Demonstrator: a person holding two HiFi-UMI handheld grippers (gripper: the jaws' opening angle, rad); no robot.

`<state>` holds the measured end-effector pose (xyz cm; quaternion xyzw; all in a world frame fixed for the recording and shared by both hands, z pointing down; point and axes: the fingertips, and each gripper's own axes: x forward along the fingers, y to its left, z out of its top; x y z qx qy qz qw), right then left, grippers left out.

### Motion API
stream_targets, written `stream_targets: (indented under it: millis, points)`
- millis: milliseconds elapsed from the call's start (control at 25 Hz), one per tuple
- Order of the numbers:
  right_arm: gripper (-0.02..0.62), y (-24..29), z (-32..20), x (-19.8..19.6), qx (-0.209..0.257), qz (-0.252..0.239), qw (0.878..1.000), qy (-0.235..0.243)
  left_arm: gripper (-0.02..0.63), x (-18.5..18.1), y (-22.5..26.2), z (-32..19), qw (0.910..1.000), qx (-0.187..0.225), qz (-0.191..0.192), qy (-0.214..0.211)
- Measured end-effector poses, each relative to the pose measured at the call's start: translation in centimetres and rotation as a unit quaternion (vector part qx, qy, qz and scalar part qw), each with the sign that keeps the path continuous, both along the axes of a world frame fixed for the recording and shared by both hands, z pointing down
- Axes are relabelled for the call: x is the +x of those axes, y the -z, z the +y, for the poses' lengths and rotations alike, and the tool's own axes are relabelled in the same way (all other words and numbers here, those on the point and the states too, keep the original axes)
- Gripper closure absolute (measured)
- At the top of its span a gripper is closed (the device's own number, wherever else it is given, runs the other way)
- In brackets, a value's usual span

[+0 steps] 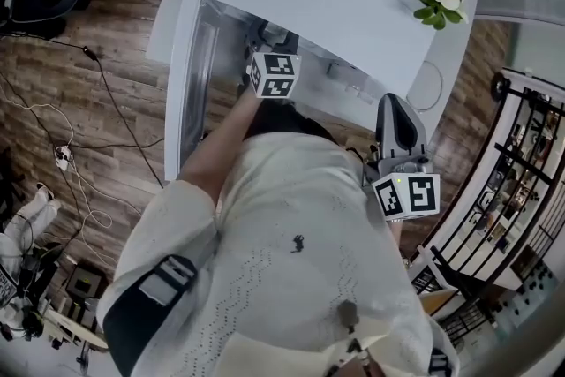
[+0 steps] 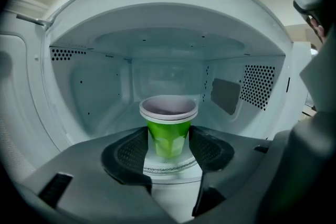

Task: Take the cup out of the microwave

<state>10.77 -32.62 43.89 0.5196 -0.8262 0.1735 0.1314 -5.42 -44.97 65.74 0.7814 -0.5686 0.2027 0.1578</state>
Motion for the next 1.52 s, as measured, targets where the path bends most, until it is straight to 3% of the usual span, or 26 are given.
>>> stream_targets:
  millis: [480,1520]
  points:
    - [0.588,0.1,0.4,0.8,0.002,-0.014,1.0,0.005,0.36,0.1,1.5,0.6,0.9997,0.017,-0.001,0.016]
    - [0.588,0.5,3.1,0.2,0.019,-0.04,0.991,0.126,0.36,-0.1,6.1,10.6,0.9952,0.045,0.003,0.086]
